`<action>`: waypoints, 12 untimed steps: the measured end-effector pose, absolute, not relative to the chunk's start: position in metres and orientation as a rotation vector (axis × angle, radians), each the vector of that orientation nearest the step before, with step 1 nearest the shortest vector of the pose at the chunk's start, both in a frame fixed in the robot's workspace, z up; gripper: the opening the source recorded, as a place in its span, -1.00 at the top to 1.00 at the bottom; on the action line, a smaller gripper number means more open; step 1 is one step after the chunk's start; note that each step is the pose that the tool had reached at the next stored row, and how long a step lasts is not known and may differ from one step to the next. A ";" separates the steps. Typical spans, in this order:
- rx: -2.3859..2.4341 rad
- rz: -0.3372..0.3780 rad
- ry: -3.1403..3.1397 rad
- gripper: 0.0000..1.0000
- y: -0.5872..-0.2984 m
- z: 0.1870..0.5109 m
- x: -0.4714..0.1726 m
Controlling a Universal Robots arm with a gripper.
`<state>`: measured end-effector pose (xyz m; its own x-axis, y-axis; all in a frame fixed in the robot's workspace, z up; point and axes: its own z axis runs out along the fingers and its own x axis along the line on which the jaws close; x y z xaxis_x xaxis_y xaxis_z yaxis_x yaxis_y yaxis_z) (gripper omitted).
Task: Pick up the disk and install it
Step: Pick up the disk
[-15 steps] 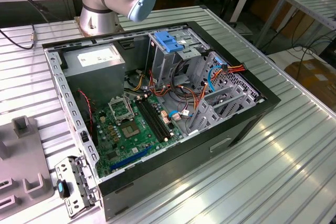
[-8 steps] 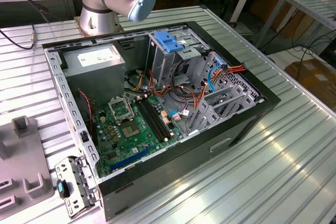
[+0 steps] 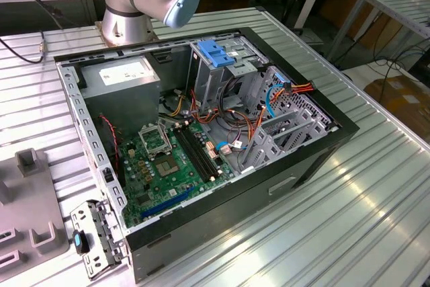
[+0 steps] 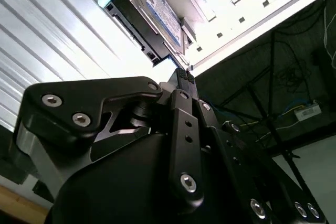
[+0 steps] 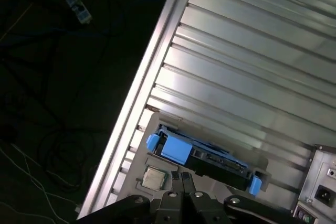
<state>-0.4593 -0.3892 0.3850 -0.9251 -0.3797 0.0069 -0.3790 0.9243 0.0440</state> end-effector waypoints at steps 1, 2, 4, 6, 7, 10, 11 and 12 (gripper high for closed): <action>0.623 -0.065 -3.063 0.79 -0.389 0.385 -0.459; 0.643 -0.065 -3.058 0.79 -0.389 0.385 -0.459; 0.673 -0.065 -3.051 0.79 -0.389 0.385 -0.459; 0.738 -0.064 -3.035 0.79 -0.389 0.385 -0.459; 0.765 -0.064 -3.028 0.79 -0.389 0.385 -0.459; 0.832 -0.063 -3.010 0.79 -0.389 0.385 -0.459; 0.849 -0.063 -3.005 0.79 -0.389 0.385 -0.459; 0.866 -0.063 -3.000 0.79 -0.389 0.385 -0.459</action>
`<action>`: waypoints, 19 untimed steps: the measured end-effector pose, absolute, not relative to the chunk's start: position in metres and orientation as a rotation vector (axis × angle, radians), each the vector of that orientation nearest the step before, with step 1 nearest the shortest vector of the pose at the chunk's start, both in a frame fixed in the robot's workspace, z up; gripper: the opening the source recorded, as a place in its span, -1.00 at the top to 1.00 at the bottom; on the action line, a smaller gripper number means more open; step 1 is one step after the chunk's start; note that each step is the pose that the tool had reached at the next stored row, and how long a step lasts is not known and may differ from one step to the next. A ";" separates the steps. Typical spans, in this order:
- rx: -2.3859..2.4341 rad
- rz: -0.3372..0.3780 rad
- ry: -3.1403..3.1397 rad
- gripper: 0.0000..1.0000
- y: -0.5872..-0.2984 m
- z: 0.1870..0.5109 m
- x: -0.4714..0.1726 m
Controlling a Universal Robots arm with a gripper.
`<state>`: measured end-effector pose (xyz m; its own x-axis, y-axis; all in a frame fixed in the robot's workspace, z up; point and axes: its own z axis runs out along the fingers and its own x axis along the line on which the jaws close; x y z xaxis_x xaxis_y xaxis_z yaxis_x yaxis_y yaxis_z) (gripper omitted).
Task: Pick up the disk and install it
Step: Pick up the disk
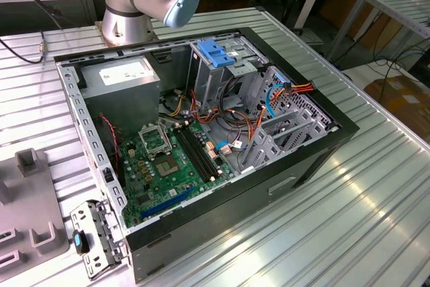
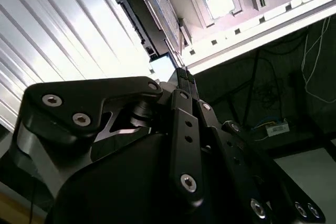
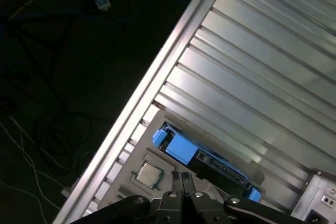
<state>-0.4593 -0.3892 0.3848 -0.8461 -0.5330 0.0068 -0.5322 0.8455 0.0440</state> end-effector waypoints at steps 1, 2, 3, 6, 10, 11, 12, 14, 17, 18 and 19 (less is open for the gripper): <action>0.890 -0.063 -2.992 0.79 -0.389 0.385 -0.459; 0.908 -0.063 -2.987 0.79 -0.389 0.385 -0.459; 0.934 -0.062 -2.978 0.79 -0.389 0.385 -0.459; 1.035 -0.061 -2.943 0.79 -0.389 0.385 -0.459; 1.252 -0.059 -2.855 0.79 -0.389 0.385 -0.459; 1.276 -0.058 -2.844 0.79 -0.389 0.385 -0.459; 1.298 -0.058 -2.833 0.79 -0.389 0.385 -0.459; 1.366 -0.057 -2.800 0.79 -0.389 0.385 -0.459; 1.437 -0.056 -2.764 0.79 -0.389 0.385 -0.459; 1.478 -0.055 -2.741 0.79 -0.389 0.385 -0.459; 1.505 -0.055 -2.726 0.79 -0.389 0.385 -0.459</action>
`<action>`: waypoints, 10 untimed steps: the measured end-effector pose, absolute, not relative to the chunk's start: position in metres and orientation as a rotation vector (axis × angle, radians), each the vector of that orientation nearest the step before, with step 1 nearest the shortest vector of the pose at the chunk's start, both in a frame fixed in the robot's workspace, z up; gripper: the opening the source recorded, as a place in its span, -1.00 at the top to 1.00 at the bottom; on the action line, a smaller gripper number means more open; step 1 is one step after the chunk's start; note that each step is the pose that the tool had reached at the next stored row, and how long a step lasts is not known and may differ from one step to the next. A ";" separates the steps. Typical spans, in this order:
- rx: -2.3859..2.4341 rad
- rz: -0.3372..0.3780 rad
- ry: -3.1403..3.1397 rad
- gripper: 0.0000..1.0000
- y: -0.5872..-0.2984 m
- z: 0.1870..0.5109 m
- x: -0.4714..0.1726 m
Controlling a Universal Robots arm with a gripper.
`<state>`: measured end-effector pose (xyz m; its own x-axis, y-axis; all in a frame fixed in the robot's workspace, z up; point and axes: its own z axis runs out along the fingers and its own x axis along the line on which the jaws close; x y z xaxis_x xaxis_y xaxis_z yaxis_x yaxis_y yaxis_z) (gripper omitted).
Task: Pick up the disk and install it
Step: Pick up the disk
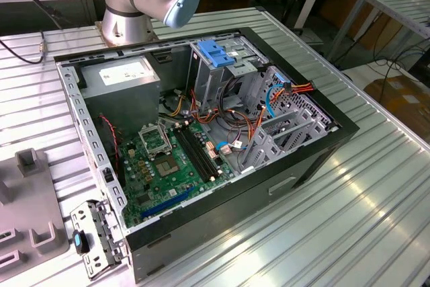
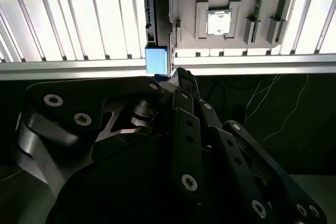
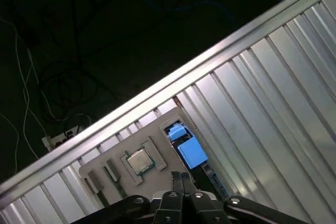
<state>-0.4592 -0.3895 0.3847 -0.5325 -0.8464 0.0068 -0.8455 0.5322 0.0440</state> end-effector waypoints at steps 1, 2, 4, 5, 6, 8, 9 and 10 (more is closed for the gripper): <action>1.525 -0.055 -2.715 0.79 -0.389 0.385 -0.459; 1.549 -0.054 -2.701 0.79 -0.389 0.385 -0.459; 1.590 -0.053 -2.676 0.79 -0.389 0.385 -0.459; 1.610 -0.053 -2.664 0.79 -0.389 0.385 -0.459; 1.640 -0.053 -2.645 0.79 -0.389 0.385 -0.459; 1.676 -0.052 -2.622 0.79 -0.389 0.385 -0.459; 1.702 -0.051 -2.604 0.79 -0.389 0.385 -0.459; 1.719 -0.051 -2.593 0.79 -0.390 0.385 -0.459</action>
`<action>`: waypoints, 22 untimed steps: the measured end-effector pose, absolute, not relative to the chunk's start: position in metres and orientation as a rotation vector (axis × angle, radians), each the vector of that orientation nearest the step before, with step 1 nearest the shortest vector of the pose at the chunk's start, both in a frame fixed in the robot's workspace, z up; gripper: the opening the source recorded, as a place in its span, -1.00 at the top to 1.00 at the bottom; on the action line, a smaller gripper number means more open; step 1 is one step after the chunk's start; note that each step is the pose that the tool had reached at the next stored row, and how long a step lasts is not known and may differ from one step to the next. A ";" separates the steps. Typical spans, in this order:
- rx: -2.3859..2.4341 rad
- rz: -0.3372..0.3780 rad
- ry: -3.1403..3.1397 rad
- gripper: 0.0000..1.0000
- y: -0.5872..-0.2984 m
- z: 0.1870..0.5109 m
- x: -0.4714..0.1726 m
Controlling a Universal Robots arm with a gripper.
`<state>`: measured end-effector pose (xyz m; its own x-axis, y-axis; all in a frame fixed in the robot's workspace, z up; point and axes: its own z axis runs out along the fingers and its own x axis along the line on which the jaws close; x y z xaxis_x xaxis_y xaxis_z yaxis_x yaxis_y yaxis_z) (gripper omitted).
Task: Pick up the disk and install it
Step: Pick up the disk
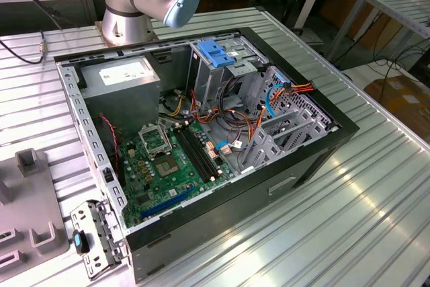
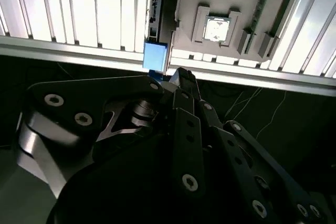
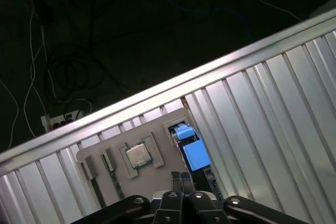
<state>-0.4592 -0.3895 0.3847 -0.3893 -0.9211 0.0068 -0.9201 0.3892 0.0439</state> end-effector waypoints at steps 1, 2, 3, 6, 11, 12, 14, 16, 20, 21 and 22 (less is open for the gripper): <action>1.743 -0.051 -2.577 0.79 -0.389 0.385 -0.459; 1.758 -0.050 -2.566 0.79 -0.389 0.385 -0.459; 1.774 -0.050 -2.555 0.79 -0.389 0.385 -0.459; 1.795 -0.045 -2.545 0.79 -0.388 0.384 -0.459; 1.811 -0.027 -2.546 0.79 -0.386 0.381 -0.459; 1.813 -0.019 -2.550 0.79 -0.385 0.380 -0.459; 1.825 -0.012 -2.543 0.79 -0.384 0.379 -0.459; 1.854 -0.011 -2.522 0.79 -0.384 0.379 -0.459; 1.961 -0.010 -2.439 0.66 -0.383 0.377 -0.459; 1.972 -0.010 -2.431 0.66 -0.382 0.377 -0.459; 1.989 -0.009 -2.418 0.52 -0.380 0.376 -0.459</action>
